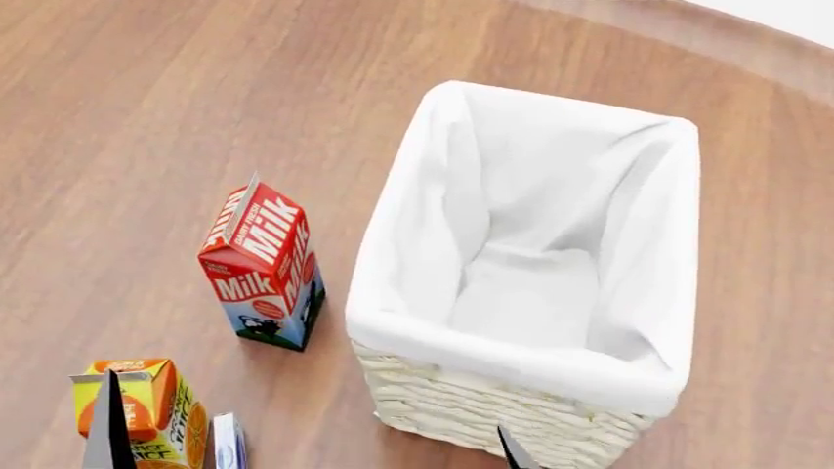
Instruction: Pick up the alphabet soup and the tomato sauce, and put them in the basket.
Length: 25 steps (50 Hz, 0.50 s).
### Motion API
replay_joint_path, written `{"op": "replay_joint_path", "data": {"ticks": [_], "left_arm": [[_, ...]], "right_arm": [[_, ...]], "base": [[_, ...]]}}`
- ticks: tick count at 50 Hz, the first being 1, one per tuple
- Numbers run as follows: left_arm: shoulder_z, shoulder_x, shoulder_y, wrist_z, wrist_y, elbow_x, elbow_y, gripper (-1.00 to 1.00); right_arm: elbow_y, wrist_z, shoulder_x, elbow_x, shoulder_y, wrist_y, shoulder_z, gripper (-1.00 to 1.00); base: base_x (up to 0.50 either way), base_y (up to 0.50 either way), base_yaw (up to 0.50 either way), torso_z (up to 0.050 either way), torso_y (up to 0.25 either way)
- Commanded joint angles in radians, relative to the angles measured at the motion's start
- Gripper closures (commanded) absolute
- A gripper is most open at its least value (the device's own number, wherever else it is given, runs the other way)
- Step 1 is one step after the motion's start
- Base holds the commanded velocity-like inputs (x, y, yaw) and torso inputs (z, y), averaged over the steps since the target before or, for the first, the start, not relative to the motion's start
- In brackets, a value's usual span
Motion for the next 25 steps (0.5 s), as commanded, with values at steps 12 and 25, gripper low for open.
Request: {"op": "replay_joint_path", "data": {"ticks": [12,25], "left_arm": [[-0.010,0.016,-0.004,0.030,0.031,0.002,-0.026,-1.00],[-0.007,0.011,-0.006,0.023,0.028,-0.002,-0.022,-1.00]], "right_arm": [[-0.041,-0.049,0.096,-0.053,-0.182,-0.109,-0.018,-1.00],[-0.011,-0.064,0.113,-0.039,-0.202,-0.059,-0.048,-1.00]], "base": [[0.00,0.00,0.00,0.000,0.000],[0.00,0.00,0.00,0.000,0.000]]}}
